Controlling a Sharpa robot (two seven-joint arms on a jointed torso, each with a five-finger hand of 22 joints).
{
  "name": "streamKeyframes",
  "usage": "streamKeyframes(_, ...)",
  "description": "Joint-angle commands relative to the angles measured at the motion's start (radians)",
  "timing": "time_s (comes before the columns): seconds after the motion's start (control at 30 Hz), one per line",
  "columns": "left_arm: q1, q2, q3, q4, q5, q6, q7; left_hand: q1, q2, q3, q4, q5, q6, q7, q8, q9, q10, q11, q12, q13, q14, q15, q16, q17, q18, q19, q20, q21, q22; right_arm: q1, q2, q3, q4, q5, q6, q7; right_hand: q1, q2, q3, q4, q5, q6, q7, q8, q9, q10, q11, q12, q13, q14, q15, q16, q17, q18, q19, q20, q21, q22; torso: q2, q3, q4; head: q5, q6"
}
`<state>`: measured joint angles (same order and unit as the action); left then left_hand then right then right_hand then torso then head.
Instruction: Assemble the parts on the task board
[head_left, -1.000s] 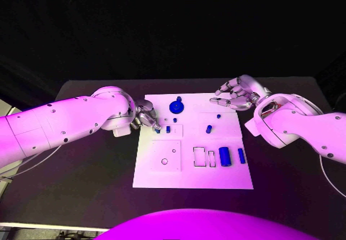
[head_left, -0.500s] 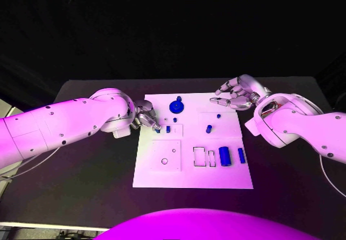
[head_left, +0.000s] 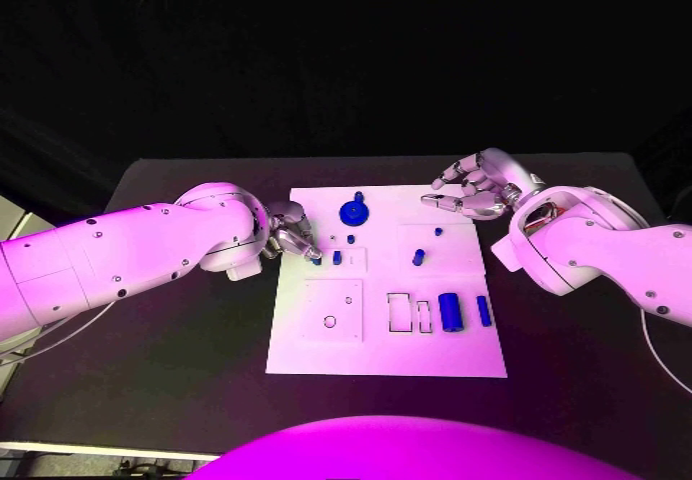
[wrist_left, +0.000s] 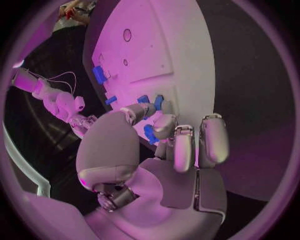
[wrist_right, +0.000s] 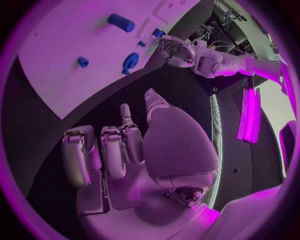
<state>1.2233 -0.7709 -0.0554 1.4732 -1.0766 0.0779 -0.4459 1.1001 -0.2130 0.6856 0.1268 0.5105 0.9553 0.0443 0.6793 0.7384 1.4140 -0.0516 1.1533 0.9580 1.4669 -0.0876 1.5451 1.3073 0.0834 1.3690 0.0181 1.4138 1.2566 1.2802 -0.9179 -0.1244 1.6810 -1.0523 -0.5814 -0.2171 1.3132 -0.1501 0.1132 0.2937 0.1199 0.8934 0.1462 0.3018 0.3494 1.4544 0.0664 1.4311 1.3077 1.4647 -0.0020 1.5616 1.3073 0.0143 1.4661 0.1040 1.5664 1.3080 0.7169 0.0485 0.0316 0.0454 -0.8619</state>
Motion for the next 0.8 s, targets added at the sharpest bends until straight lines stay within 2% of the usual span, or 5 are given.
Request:
streamKeyframes(0.03,-0.006,-0.004,-0.001,0.01,-0.018,-0.011,0.002,0.015,0.005,0.145,-0.149,0.007,0.03,-0.021,0.003,0.0,0.008,0.001,0.004,0.001,0.091,-0.009,0.005,0.21,-0.012,0.006,0.0,0.006,0.002,-0.001,0.0,0.0,0.001,-0.004,0.001,0.013,-0.001,0.005,0.003,-0.003,0.005,-0.007,-0.001,0.004,0.002,0.0,-0.002,-0.002,0.148,0.099,-0.006,-0.004,0.233,-0.014,0.105,-0.008,0.004,0.263,0.0,0.0004,-0.0007,0.001,0.0)
streamKeyframes(0.43,-0.026,-0.016,-0.001,0.034,-0.018,0.008,-0.005,0.015,0.005,0.146,-0.149,0.009,0.032,-0.021,0.003,0.0,0.009,0.001,0.002,0.0,0.091,-0.009,0.004,0.21,-0.012,0.007,0.0,0.007,0.002,-0.002,-0.001,0.0,0.0,-0.003,0.002,0.013,-0.001,0.005,0.003,-0.003,0.005,-0.007,-0.001,0.004,0.002,0.0,-0.002,-0.002,0.148,0.099,-0.006,-0.004,0.233,-0.014,0.105,-0.008,0.004,0.263,0.001,0.0008,-0.0003,-0.001,-0.002)
streamKeyframes(0.8,-0.032,-0.015,-0.001,0.03,-0.013,-0.014,-0.002,0.008,0.003,0.144,-0.144,0.012,0.035,-0.021,0.002,-0.001,0.01,0.001,-0.001,-0.003,0.09,-0.009,0.002,0.205,-0.012,0.007,-0.001,0.006,0.001,-0.002,-0.002,0.0,0.0,-0.003,0.002,0.013,-0.001,0.005,0.003,-0.003,0.005,-0.007,-0.001,0.004,0.002,0.0,-0.002,-0.002,0.148,0.099,-0.006,-0.004,0.233,-0.014,0.105,-0.008,0.004,0.263,0.002,0.0011,-0.0005,-0.002,-0.001)
